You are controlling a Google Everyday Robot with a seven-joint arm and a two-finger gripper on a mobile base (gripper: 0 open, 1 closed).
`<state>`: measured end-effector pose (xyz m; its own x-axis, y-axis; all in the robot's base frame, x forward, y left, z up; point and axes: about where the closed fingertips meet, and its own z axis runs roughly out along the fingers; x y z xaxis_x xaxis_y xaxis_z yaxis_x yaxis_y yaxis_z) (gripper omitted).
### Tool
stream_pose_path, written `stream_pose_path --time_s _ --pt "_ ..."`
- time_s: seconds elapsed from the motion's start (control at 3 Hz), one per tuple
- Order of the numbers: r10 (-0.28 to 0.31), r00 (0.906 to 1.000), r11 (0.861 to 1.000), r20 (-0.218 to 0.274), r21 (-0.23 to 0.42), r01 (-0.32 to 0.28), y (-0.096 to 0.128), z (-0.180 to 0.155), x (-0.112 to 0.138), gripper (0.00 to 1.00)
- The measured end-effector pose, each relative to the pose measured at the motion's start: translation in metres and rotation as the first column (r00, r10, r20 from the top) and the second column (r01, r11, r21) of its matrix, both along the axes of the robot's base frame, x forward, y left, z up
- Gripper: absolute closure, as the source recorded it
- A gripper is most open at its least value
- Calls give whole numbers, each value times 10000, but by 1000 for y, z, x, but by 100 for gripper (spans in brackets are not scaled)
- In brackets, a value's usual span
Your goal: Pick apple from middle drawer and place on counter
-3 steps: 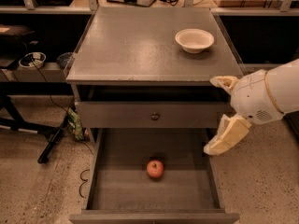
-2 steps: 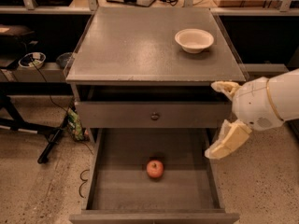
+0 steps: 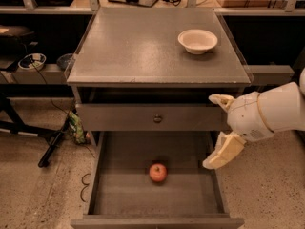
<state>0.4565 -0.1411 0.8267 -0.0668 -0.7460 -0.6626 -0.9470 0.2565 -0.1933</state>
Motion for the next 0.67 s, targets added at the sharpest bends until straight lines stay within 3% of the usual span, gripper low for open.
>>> stream_pose_path --time_s 0.67 --pt "144 9997 9982 -205 -573 -155 17 -43 30 0"
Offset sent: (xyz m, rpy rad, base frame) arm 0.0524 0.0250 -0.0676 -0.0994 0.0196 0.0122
